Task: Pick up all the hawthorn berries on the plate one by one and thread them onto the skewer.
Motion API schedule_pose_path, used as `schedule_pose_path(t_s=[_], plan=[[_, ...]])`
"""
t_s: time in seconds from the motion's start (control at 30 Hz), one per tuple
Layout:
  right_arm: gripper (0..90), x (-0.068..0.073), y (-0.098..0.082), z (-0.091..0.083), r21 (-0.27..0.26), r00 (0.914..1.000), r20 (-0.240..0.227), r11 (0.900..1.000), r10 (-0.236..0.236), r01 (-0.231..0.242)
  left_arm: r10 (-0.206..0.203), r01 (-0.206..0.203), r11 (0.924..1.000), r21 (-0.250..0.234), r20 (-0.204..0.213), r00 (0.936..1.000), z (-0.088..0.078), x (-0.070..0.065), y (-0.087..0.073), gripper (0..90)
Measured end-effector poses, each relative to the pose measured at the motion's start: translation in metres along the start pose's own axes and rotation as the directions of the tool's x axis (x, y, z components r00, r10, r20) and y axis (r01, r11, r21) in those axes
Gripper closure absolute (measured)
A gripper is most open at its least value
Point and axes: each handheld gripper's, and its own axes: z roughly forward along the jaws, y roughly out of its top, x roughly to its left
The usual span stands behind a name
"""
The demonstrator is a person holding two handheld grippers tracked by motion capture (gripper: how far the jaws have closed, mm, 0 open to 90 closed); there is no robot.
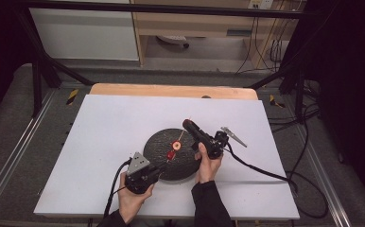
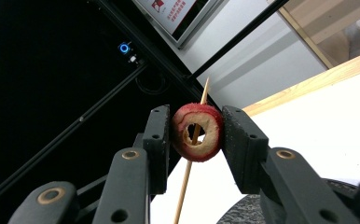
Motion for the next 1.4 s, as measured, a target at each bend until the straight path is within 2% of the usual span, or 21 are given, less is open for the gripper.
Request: schedule_pose_path(t_s=[0.43,0.87,0.93,0.97,1.0,1.13,1.17,1.2,1.27,1.3,1.33,1.37,1.4], plan=[[63.9,0.001,-0.007,-0.003,0.042,0.9998,-0.003,0.999,-0.021,0.021,-0.005,0.005,1.0,0.006,0.0,1.0,0.011,0.003,0.012,88.4],[63.1,0.001,-0.01,-0.004,0.076,0.9995,-0.003,0.997,-0.031,0.031,-0.007,0.007,1.0,0.002,0.007,1.0,0.014,0.005,0.013,88.4],[60.1,0.002,-0.009,-0.005,0.078,0.9989,0.003,0.996,-0.047,0.047,-0.004,0.004,1.0,0.006,0.01,0.9999,0.012,0.005,0.013,88.4],[57.5,0.002,-0.005,-0.006,0.089,0.9973,0.01,0.993,-0.073,0.072,0.001,-0.001,1.0,0.006,0.008,1.0,0.011,0.006,0.013,88.4],[57.5,0.002,-0.005,-0.006,0.089,0.9973,0.01,0.993,-0.073,0.072,0.004,-0.004,1.0,0.006,0.008,1.0,0.01,0.006,0.012,88.4],[46.5,0.005,0.004,-0.011,0.133,0.9909,0.022,0.983,-0.132,0.128,0.004,-0.004,0.9999,0.013,0.009,1.0,0.007,0.01,0.011,88.4],[46.5,0.005,0.004,-0.011,0.133,0.9909,0.022,0.983,-0.132,0.128,0.005,-0.006,0.9998,0.017,0.011,0.9999,0.006,0.011,0.011,88.4],[41.6,0.004,0.007,-0.013,0.172,0.9842,0.025,0.971,-0.175,0.169,0.008,-0.008,0.9998,0.02,0.007,0.9999,0.005,0.013,0.01,88.4],[35.2,0.003,0.01,-0.014,0.202,0.9798,0.025,0.961,-0.199,0.19,0.006,-0.007,0.9996,0.026,0.007,1.0,0.003,0.015,0.01,88.4],[35.2,0.003,0.01,-0.014,0.202,0.9798,0.025,0.961,-0.199,0.19,0.008,-0.008,0.9995,0.03,0.004,1.0,0.003,0.016,0.01,88.4],[27.8,0.0,0.011,-0.017,0.237,0.9758,0.022,0.949,-0.217,0.206,0.008,-0.008,0.9994,0.033,0.003,1.0,0.002,0.017,0.01,88.4],[24.7,-0.001,0.012,-0.018,0.252,0.9731,0.024,0.943,-0.229,0.216,0.009,-0.009,0.9992,0.038,0.002,1.0,0.001,0.019,0.01,88.4],[24.7,-0.001,0.012,-0.018,0.252,0.9731,0.024,0.943,-0.229,0.216,0.012,-0.012,0.9991,0.041,0.002,0.9999,0.001,0.02,0.01,88.4]])
